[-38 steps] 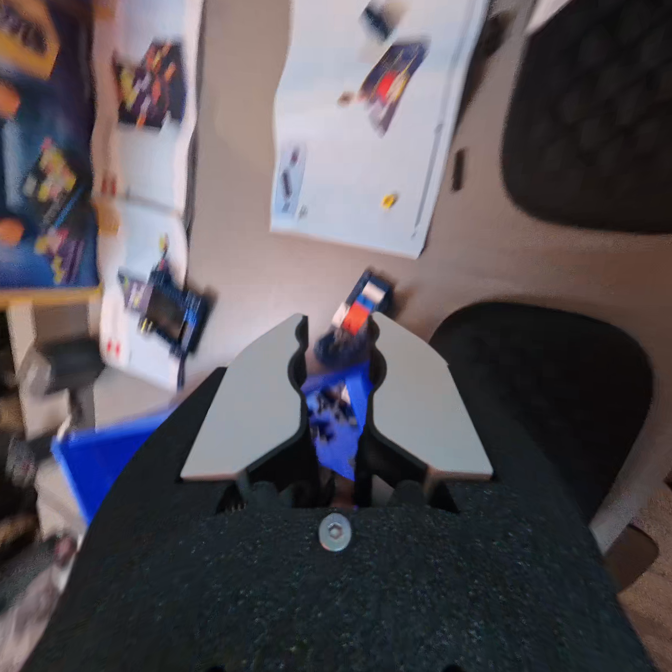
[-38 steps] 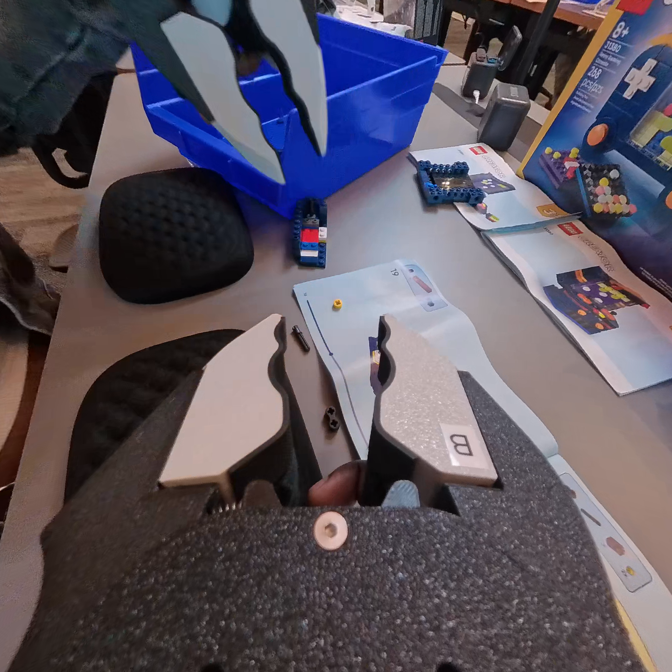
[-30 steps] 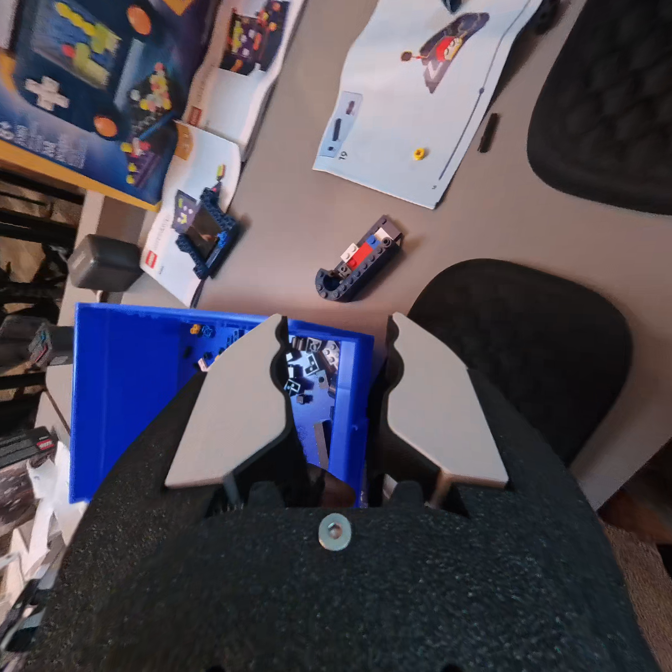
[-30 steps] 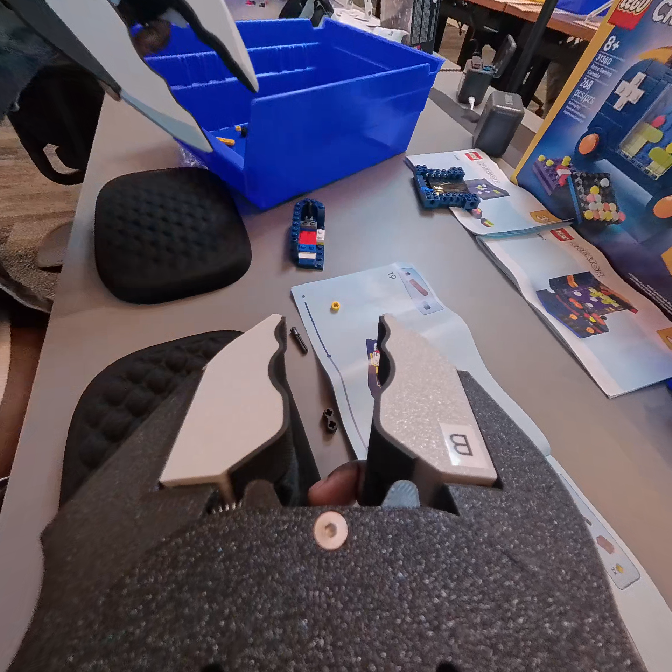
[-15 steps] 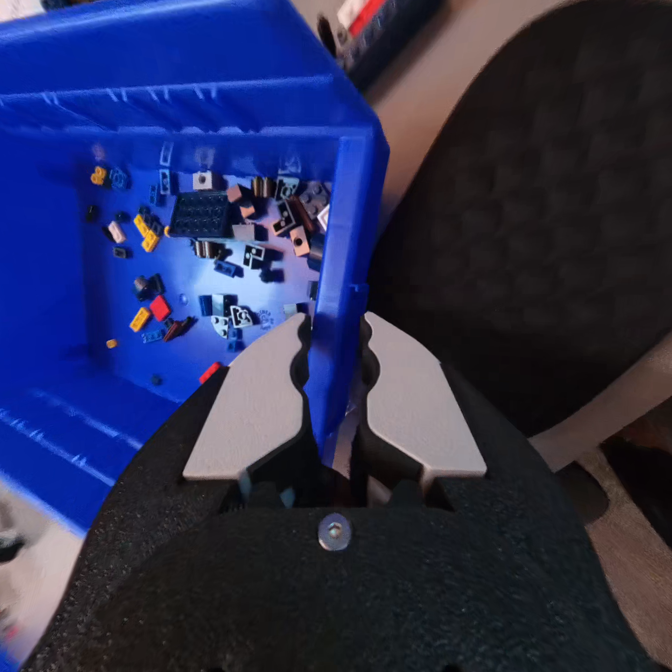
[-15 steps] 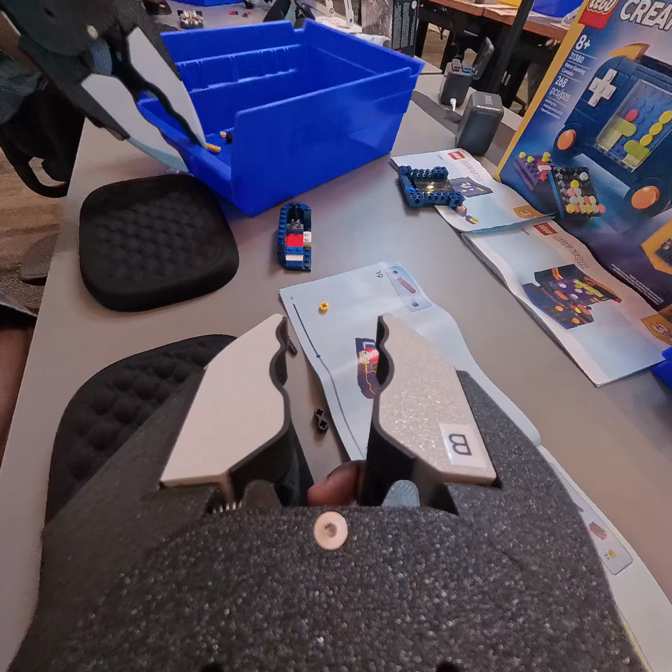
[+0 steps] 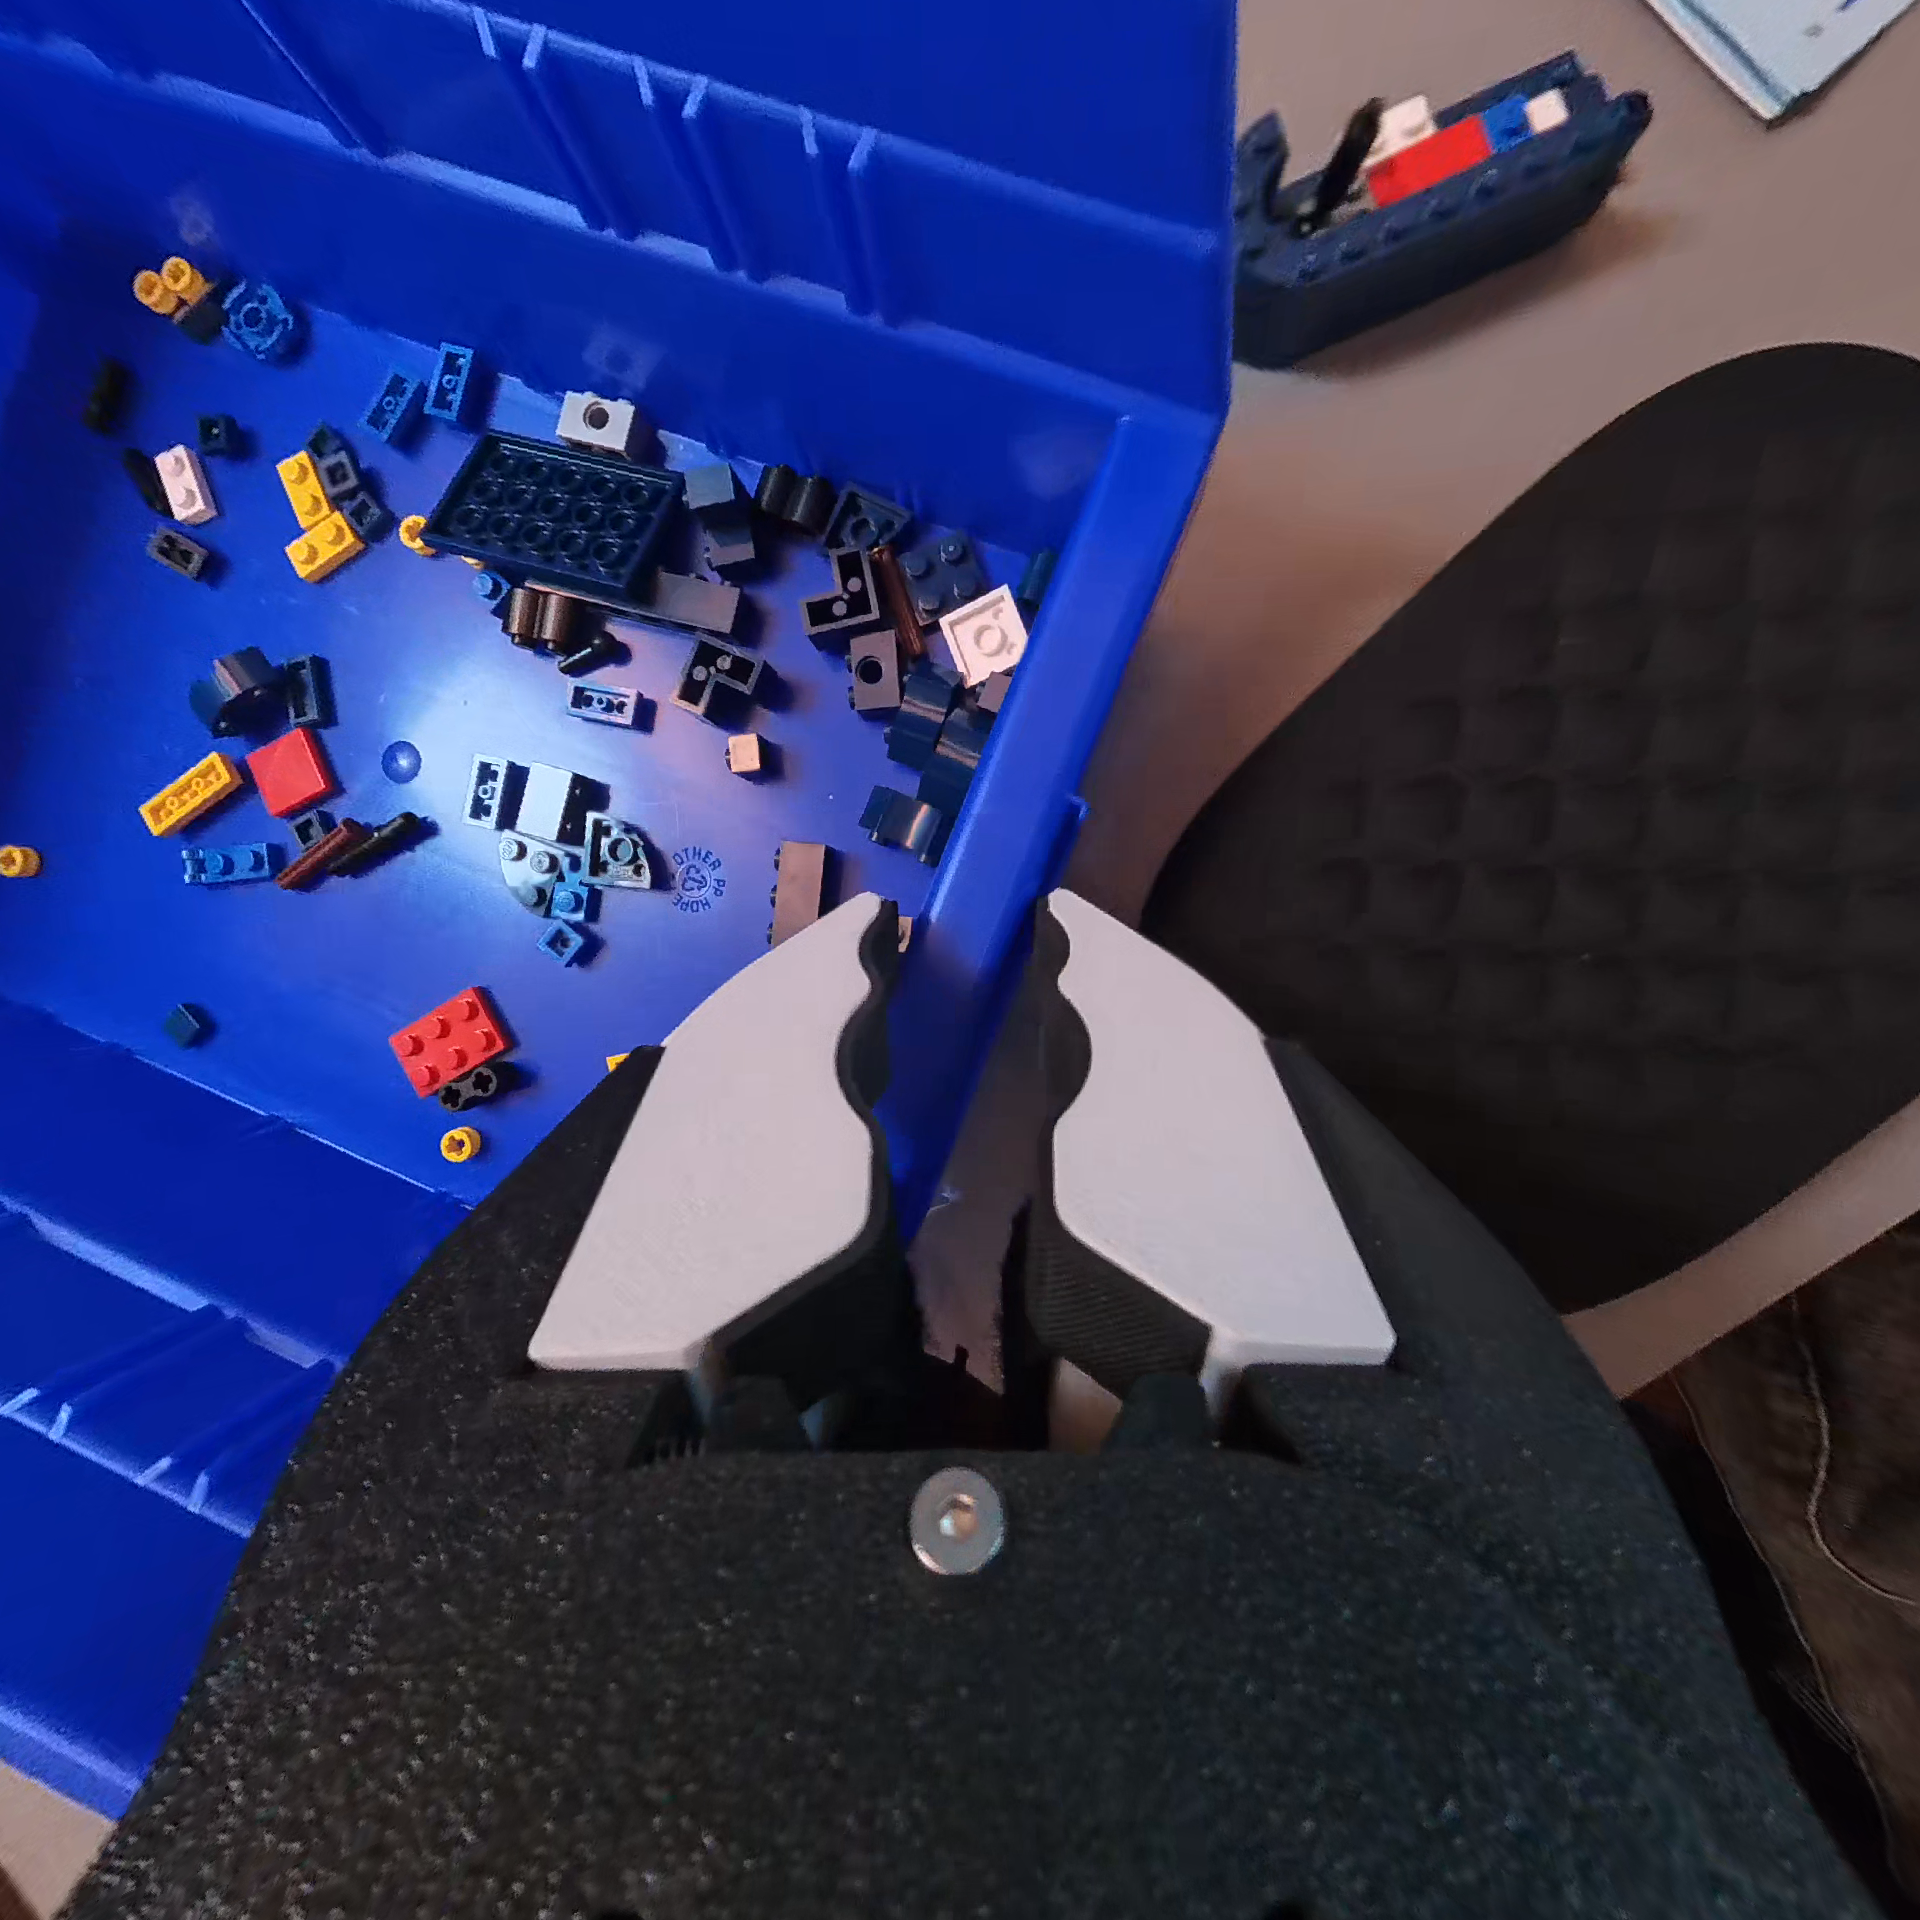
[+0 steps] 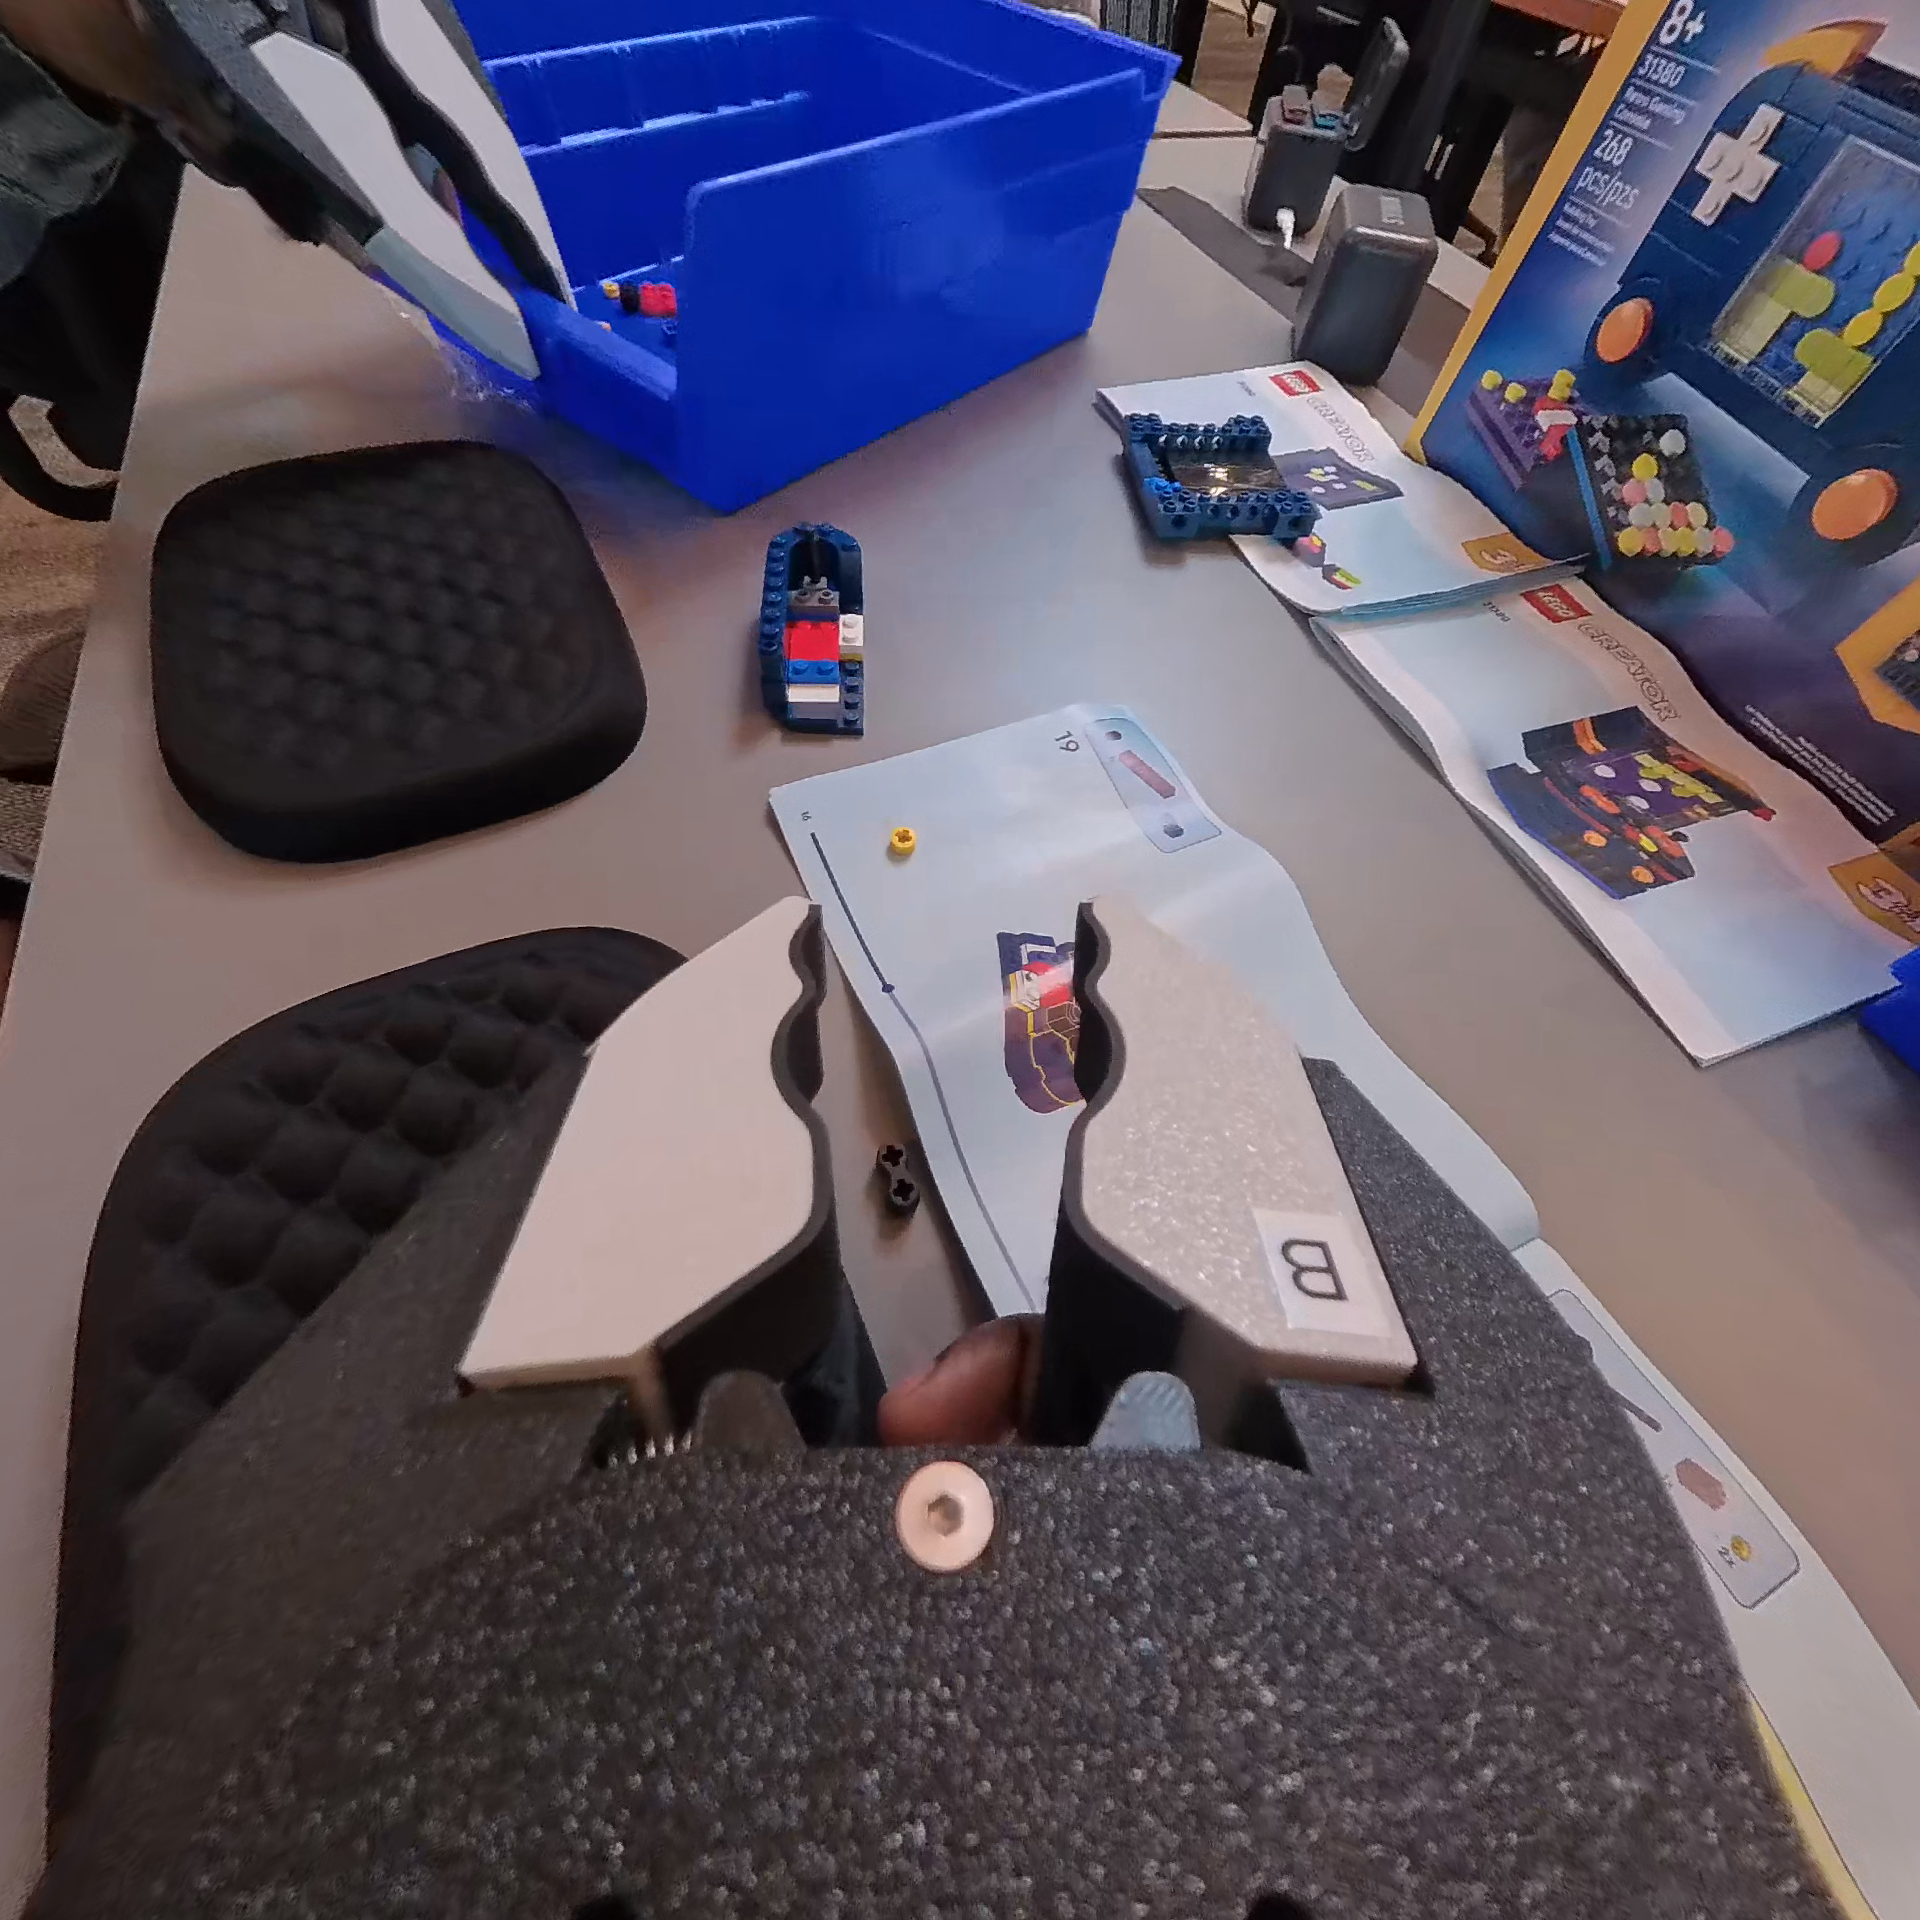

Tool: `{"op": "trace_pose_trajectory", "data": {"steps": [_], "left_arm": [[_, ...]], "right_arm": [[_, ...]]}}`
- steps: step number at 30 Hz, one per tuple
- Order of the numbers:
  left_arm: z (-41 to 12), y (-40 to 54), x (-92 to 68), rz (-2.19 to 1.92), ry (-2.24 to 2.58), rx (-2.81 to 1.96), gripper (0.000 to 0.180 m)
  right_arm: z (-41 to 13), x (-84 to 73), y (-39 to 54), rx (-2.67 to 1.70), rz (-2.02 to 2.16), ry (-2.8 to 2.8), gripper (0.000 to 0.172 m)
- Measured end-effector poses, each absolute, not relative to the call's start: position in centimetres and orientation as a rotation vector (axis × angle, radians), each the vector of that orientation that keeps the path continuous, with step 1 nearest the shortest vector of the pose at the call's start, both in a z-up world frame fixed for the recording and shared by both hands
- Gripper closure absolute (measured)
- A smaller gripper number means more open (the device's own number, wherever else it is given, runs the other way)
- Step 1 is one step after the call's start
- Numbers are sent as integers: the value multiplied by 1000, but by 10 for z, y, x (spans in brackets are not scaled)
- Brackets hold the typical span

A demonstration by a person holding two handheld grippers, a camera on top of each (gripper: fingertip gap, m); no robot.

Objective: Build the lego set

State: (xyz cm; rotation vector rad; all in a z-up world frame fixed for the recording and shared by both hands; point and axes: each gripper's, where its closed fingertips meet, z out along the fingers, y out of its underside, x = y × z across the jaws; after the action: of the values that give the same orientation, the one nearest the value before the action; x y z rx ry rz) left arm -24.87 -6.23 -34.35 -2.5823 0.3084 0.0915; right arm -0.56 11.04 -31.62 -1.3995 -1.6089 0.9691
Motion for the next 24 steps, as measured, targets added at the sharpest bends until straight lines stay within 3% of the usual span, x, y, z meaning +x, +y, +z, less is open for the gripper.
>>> {"op": "trace_pose_trajectory", "data": {"steps": [24], "left_arm": [[-334, -71, -299, 318, 264, -2508, 153]], "right_arm": [[-325, -10, 103, -1419, 960, -1652, 126]]}}
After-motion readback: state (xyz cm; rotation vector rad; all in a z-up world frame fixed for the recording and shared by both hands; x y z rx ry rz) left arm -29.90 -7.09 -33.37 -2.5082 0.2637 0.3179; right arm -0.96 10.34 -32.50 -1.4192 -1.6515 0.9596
